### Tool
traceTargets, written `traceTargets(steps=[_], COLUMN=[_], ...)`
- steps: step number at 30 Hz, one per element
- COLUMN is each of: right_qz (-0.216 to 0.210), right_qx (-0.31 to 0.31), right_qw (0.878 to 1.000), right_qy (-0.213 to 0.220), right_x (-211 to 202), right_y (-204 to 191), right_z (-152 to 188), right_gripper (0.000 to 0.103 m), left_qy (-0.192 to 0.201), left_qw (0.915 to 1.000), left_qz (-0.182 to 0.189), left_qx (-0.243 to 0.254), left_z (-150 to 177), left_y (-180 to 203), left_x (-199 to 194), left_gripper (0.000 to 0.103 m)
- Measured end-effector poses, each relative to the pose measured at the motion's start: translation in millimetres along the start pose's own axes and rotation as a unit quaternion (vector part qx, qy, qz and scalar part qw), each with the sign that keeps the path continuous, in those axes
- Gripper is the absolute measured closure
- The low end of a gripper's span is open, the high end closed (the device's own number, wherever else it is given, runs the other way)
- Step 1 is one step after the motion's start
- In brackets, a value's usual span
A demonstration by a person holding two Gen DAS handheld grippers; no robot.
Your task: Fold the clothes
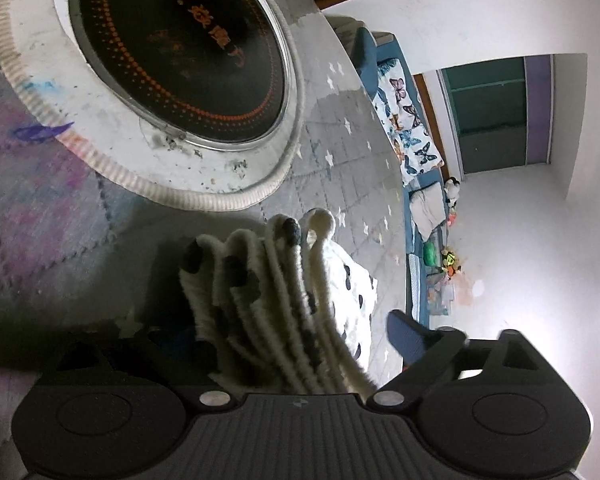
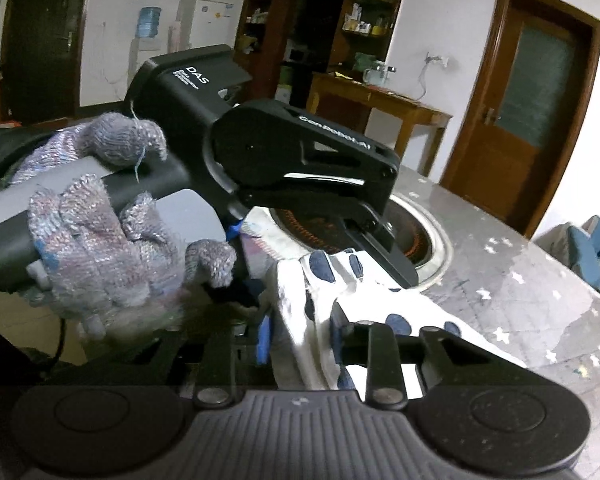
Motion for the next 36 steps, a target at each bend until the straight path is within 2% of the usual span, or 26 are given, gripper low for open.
traceTargets(steps=[4,8,11,19,27,29,36], right_qz=[-0.022,-0.042,-0.042,0.006,0.076,0.094,0.112], right_qx=[0.011,0.045,0.084,0.184,0.271,0.286,0.306], right_qw=[1.0,0.998,0.995,0.982,0.96,0.954,0.945], right_qy=[0.001,0.012,0.025,0.049,0.004,-0.007,0.016], right_x=[0.8,-10.1,-23.4,-39.3,-14.0,-13.0,-39.5], right_y=[0.0,7.4,25.1,98.1,181.1,192.9,205.3], right_z=[3.7,6.9,10.4,24.5,63.0,76.2,88.2], right_gripper=[0.063,0.057,0.052,0.051,0.051,0.051,0.051], left_qy=[0.0,0.001,0.001,0.004,0.007,0.007,0.007], left_qw=[1.0,1.0,1.0,0.9999,0.9999,0.9999,0.9999], left_qz=[-0.003,-0.001,0.005,0.006,0.002,0.003,-0.001], left_qx=[0.006,0.006,0.006,0.007,0.012,0.012,0.014], left_z=[-0.7,-3.7,-4.3,-4.2,-5.0,-5.5,-6.7], left_y=[-5.0,-11.3,-12.7,-12.3,-12.6,-13.1,-12.3], left_x=[2.6,1.7,2.4,4.8,5.4,5.9,6.9], left_gripper=[0.042,0.053,0.054,0.056,0.058,0.059,0.059])
Point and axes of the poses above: each gripper's, at about its wrist camera, not at the fingertips, and x roughly the way its jaws point, y to its right, z to its underside, the point moved 10 cm from there along x, roughly the way its jaws point, and after that the axes turned 14 degrees about -z, right-handed, at the moved point
